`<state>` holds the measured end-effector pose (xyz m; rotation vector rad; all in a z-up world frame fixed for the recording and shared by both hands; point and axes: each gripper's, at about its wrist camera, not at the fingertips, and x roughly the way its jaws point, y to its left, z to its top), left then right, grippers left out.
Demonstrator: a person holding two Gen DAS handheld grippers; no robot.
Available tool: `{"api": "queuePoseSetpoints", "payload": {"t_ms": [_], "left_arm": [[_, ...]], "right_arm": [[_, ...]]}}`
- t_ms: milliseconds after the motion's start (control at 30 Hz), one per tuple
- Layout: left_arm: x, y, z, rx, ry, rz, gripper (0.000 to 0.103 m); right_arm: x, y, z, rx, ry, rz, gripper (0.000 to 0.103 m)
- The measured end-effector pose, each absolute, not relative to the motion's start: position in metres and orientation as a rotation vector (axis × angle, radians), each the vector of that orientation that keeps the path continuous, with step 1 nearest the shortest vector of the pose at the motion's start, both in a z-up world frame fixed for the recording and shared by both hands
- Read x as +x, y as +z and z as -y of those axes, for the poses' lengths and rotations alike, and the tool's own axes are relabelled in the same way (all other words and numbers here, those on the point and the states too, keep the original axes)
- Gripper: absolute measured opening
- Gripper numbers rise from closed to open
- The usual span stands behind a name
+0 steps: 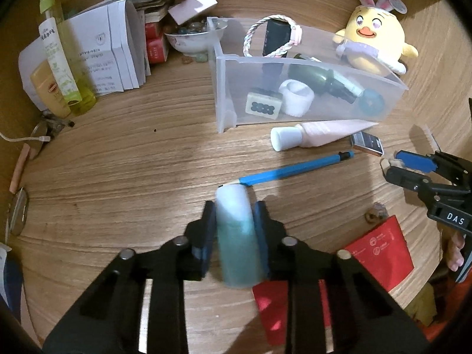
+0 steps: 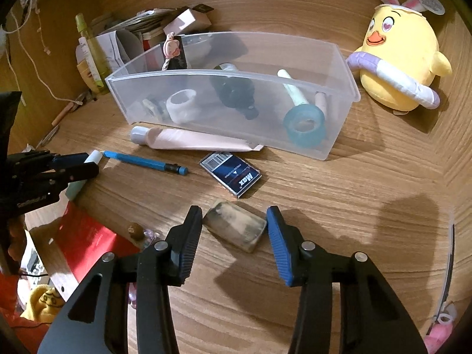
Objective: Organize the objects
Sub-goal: 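Lower the stone into the bin with the right tool while the left tool drops the teal eraser in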
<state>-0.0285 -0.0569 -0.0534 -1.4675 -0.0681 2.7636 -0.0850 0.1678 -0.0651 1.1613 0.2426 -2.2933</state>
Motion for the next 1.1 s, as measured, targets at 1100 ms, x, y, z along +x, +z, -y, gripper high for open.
{"api": "queuePoseSetpoints", "payload": {"t_ms": [1100], "left_arm": [[-0.032, 0.029, 0.042, -1.023, 2.900, 0.191, 0.025]], "right_arm": [[-0.091, 0.004, -0.177, 0.915, -2.389, -0.057, 0.042]]}}
